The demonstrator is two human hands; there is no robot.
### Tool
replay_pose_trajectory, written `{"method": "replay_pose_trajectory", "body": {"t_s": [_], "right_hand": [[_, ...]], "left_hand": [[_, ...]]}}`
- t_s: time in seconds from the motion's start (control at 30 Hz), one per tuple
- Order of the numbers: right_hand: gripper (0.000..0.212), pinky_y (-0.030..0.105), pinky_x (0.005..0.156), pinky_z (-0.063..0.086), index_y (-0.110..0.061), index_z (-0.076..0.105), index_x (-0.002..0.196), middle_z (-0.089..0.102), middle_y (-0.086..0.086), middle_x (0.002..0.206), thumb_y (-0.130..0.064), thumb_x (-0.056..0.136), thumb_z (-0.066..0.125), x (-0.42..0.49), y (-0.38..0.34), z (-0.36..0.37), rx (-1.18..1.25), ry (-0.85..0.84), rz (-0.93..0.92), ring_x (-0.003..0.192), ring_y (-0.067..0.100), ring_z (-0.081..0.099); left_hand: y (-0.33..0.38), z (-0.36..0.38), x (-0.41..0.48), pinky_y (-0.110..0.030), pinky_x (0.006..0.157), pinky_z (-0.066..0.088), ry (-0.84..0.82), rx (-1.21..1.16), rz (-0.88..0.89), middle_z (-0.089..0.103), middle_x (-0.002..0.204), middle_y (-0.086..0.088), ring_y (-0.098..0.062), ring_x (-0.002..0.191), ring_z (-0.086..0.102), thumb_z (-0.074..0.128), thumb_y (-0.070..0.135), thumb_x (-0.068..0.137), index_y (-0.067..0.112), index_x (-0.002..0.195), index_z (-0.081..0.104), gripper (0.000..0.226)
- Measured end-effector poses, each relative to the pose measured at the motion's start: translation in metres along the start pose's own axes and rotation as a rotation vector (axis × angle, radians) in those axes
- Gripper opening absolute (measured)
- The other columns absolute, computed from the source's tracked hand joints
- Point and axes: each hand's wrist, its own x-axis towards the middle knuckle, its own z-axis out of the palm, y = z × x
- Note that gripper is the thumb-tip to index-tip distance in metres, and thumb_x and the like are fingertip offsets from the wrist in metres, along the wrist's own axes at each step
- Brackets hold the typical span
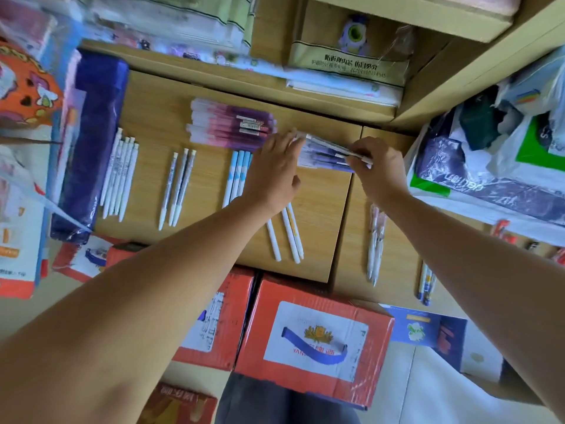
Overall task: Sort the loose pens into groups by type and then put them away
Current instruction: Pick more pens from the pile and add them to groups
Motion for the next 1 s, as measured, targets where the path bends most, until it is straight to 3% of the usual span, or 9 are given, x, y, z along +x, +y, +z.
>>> {"method": "replay_pose_trajectory", "body": {"t_s": [0.2,0.43,0.57,0.7,0.8,0.87,0.9,1.0], "right_hand": [[0.014,0.027,0.082,0.044,-0.009,0.07,0.091,0.059,0.013,0.099,-0.014,0.079,0.068,-0.002,0.01,0.005,-0.025,0.044,-0.044,0.093,0.028,0.057],[0.016,0.033,0.087,0.046,-0.009,0.072,0.096,0.056,0.012,0.103,-0.017,0.082,0.069,-0.005,0.008,-0.002,0.036,0.059,-0.024,0.098,0.027,0.056],[0.015,0.021,0.078,0.043,-0.012,0.072,0.098,0.058,0.006,0.1,-0.018,0.085,0.069,-0.013,0.003,-0.011,0.103,0.035,-0.013,0.086,0.014,0.056],[0.012,0.025,0.071,0.046,-0.021,0.072,0.097,0.067,-0.003,0.084,-0.027,0.087,0.067,-0.031,-0.013,-0.018,0.153,-0.129,0.019,0.078,0.012,0.061],[0.011,0.011,0.068,0.041,-0.023,0.072,0.097,0.065,-0.011,0.081,-0.029,0.089,0.066,-0.048,-0.026,-0.019,0.182,-0.314,0.028,0.077,0.003,0.059],[0.009,0.016,0.071,0.041,-0.029,0.071,0.096,0.063,-0.015,0.082,-0.03,0.09,0.065,-0.057,-0.031,-0.017,0.169,-0.406,-0.005,0.076,0.0,0.056],[0.009,0.018,0.071,0.039,-0.031,0.071,0.096,0.061,-0.013,0.085,-0.03,0.09,0.065,-0.062,-0.036,-0.016,0.132,-0.44,-0.034,0.077,0.003,0.054],[0.014,0.004,0.064,0.032,-0.021,0.073,0.101,0.057,-0.001,0.093,-0.025,0.09,0.066,-0.074,-0.059,-0.01,0.028,-0.564,-0.066,0.082,0.01,0.049]], "left_hand": [[0.005,0.007,-0.001,-0.045,0.097,0.039,-0.013,0.079,0.027,0.039,0.147,-0.011,-0.034,0.129,0.04,0.064,0.011,0.079,0.007,0.141,0.041,0.067],[0.009,0.007,-0.003,-0.046,0.105,0.035,-0.04,0.071,0.008,0.03,0.152,-0.013,-0.033,0.137,0.032,0.061,0.013,0.084,0.01,0.145,0.034,0.067],[0.014,0.005,-0.01,-0.044,0.102,0.04,0.09,0.0,-0.023,0.042,0.142,-0.018,-0.033,0.129,0.041,0.062,0.01,0.082,0.004,0.142,0.038,0.064],[0.023,-0.003,-0.025,-0.036,0.092,0.045,0.2,-0.139,-0.05,0.054,0.122,-0.013,-0.026,0.112,0.052,0.056,0.014,0.091,0.009,0.136,0.047,0.047],[0.02,-0.011,-0.045,-0.037,0.077,0.049,0.177,-0.283,-0.146,0.059,0.099,-0.009,-0.023,0.091,0.059,0.053,0.022,0.095,0.012,0.109,0.064,0.02],[0.014,-0.018,-0.056,-0.032,0.071,0.046,0.137,-0.313,-0.184,0.057,0.091,-0.004,-0.018,0.082,0.056,0.053,0.022,0.096,0.013,0.101,0.067,0.017],[0.011,-0.022,-0.065,-0.028,0.068,0.043,0.119,-0.318,-0.186,0.055,0.089,-0.002,-0.015,0.078,0.054,0.055,0.021,0.095,0.013,0.099,0.067,0.016],[0.0,-0.034,-0.095,-0.026,0.07,0.041,0.11,-0.359,-0.252,0.059,0.093,-0.004,-0.013,0.077,0.052,0.057,0.017,0.093,0.013,0.103,0.065,0.014]]}}
